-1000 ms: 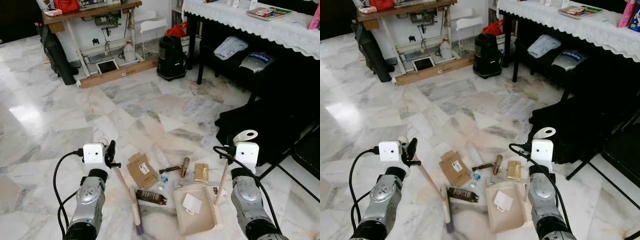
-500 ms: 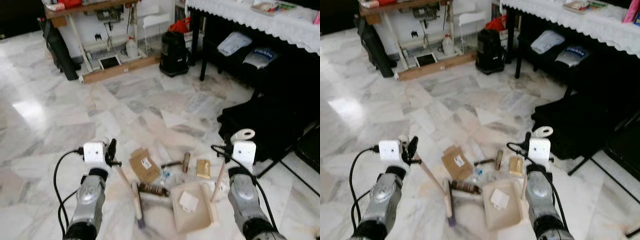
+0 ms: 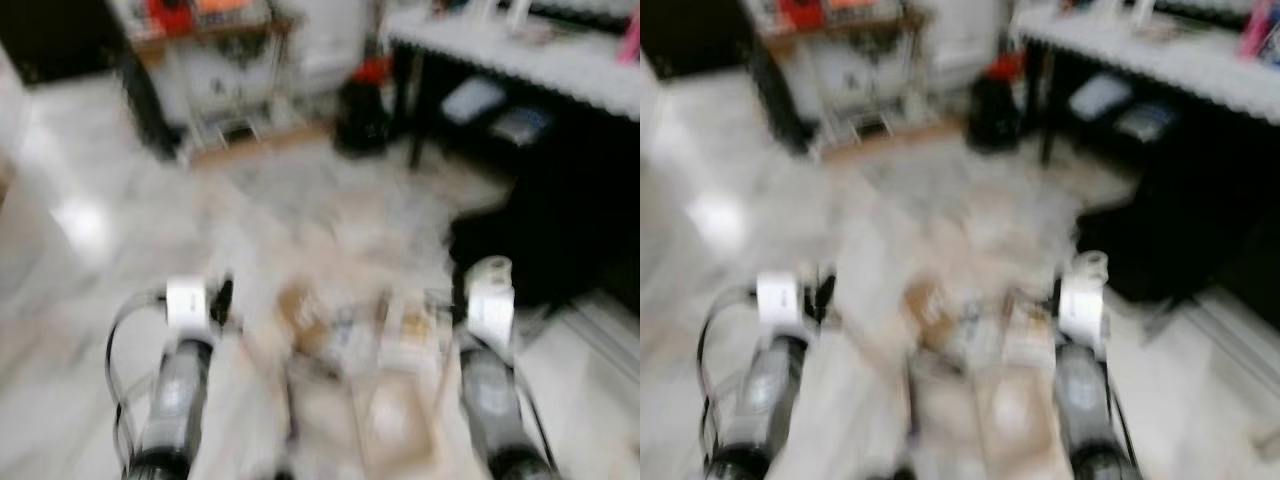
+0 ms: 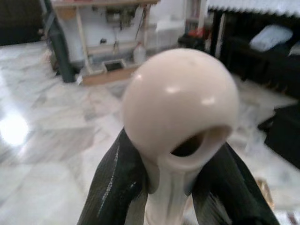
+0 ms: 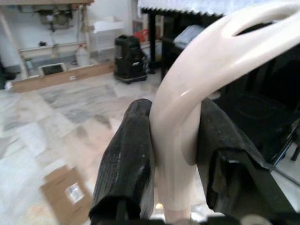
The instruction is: Sweep floor
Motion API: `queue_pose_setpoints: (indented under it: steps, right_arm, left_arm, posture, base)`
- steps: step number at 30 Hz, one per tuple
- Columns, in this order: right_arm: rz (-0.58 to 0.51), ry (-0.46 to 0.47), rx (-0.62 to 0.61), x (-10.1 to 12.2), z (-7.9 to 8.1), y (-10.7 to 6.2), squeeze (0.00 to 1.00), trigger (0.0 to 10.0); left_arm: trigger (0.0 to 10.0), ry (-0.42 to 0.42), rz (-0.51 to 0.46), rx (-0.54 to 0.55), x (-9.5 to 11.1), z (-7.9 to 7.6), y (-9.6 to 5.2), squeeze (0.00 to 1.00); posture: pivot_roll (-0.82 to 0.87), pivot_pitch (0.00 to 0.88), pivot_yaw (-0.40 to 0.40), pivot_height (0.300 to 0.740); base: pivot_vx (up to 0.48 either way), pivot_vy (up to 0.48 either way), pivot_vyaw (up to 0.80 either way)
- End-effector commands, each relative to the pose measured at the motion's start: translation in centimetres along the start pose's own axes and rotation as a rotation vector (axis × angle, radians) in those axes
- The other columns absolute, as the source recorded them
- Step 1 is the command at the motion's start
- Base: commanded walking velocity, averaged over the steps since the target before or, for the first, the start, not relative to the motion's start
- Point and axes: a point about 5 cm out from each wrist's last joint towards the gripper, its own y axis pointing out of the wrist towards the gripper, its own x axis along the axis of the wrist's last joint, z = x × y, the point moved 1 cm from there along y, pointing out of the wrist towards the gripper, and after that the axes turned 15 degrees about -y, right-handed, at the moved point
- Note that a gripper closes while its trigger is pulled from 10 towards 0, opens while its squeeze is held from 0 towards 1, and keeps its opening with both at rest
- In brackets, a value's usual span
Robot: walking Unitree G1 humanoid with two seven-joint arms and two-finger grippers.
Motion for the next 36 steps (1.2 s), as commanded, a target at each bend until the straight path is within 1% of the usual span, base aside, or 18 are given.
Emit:
queue_pose_setpoints:
  steps: [1,7,24,36]
  right_arm:
    - [-0.043,0.031,-0.024,1.2,-0.1,0.6,0.0,10.0]
    - [-0.037,0.033,-0.033,1.0,-0.3,0.5,0.0,10.0]
    - [-0.039,0.065,-0.028,1.4,0.7,0.6,0.0,10.0]
    - [-0.032,0.075,-0.024,1.3,1.1,0.4,0.0,10.0]
  left_arm:
    - [10.0,0.022,-0.052,-0.011,1.6,0.0,1.0,0.0]
    - [10.0,0.022,-0.053,-0.008,1.7,0.1,0.9,0.0]
    - [10.0,0.035,-0.061,0.002,2.2,0.7,0.8,0.0]
    - [10.0,0.044,-0.054,-0.004,2.4,0.9,0.8,0.0]
  posture:
    - [-0.11,0.0,0.086,0.74]
    - [-0.1,0.0,0.086,0.74]
    - [-0.07,0.0,0.096,0.74]
    - [-0.06,0.0,0.106,0.74]
  base:
    - [-0.349,0.0,0.0]
    - [-0.352,0.0,0.0]
    - [-0.355,0.0,0.0]
    - [-0.364,0.0,0.0]
